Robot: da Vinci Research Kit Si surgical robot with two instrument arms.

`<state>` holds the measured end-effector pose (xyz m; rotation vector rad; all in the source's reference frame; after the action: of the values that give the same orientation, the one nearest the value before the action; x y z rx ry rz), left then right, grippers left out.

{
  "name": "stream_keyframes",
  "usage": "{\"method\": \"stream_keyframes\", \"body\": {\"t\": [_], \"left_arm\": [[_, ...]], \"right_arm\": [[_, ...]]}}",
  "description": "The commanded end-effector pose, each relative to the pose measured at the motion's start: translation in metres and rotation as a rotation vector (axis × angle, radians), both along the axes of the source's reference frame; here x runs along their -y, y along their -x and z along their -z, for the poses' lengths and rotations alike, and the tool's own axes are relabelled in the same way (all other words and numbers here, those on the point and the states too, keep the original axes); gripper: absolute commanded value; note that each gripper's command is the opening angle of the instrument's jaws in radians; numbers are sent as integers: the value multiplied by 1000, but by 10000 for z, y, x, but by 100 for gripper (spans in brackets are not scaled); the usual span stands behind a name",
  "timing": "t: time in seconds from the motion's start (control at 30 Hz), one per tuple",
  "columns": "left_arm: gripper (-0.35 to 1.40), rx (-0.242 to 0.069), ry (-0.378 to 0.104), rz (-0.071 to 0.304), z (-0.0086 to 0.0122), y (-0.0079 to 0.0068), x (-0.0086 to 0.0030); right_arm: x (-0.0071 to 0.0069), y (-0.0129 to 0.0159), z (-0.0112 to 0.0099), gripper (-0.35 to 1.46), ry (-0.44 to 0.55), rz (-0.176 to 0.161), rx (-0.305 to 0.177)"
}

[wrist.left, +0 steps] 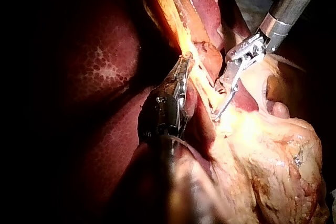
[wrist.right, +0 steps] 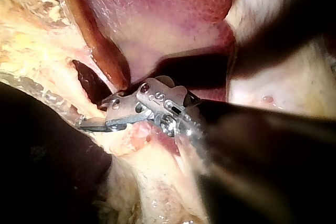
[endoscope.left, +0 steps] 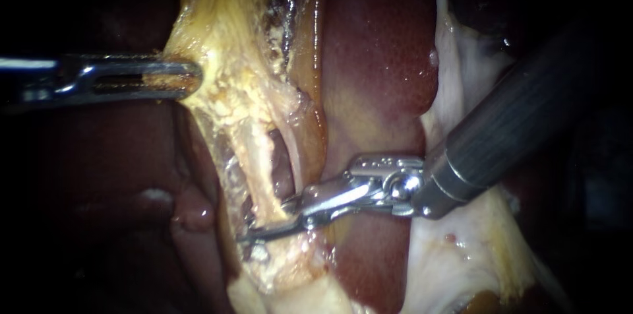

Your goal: Going back first clip left tube

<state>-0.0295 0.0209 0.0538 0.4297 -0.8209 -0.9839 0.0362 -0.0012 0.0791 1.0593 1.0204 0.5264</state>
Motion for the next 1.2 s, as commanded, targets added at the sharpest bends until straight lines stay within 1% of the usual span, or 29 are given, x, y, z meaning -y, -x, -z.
{"method": "stream_keyframes", "body": {"t": [0.03, 0.2, 0.23, 0.27, 0.3, 0.33, 0.37, 0.4, 0.47, 0.5, 0.6, 0.7, 0.83, 0.97, 1.07, 1.2], "left_arm": [[-35, -1, 1, 0, -1, 1, 0], [-35, -1, 1, 0, -1, 1, 1], [-35, -1, 1, 0, -2, 1, 1], [-35, -1, 1, 0, -2, 1, 1], [-35, -1, 1, 0, -2, 1, 1], [-35, -1, 2, 0, -2, 1, 2], [-35, -1, 2, 0, -3, 1, 2], [-35, -1, 2, 0, -3, 1, 2], [-35, -1, 2, 0, -3, 1, 2], [-35, -1, 2, 0, -4, 1, 2], [-35, -2, 3, 1, -4, 1, 3], [-35, -2, 3, 1, -4, 0, 3], [-35, -2, 3, 0, -5, 0, 3], [-35, -2, 4, 0, -5, 0, 3], [-35, -2, 4, 0, -7, 0, 3], [-35, -2, 5, 0, -9, 0, 3]], "right_arm": [[0, 0, 0, -35, 0, 1, -1], [0, 0, 0, -33, 0, 2, -2], [0, 0, 0, -11, 0, 2, -2], [0, 0, 0, 16, 1, -1, 0], [0, -1, 0, 32, 4, -8, 4], [-1, -2, 1, 46, 11, -26, 13], [-1, -2, 1, 53, 11, -44, 21], [-2, -2, 2, 55, 44, -48, 8], [-3, -1, 4, 58, 76, -50, -19], [-5, 0, 5, 59, 108, -51, -46], [-6, 6, 9, 60, 140, -64, -91], [-7, 17, 15, 60, 170, -84, -114], [-12, 37, 26, 60, 255, -88, -144], [-21, 65, 42, 60, 337, -80, -182], [-31, 88, 59, 60, 414, -83, -205], [-49, 114, 86, 60, 494, -95, -226]]}}
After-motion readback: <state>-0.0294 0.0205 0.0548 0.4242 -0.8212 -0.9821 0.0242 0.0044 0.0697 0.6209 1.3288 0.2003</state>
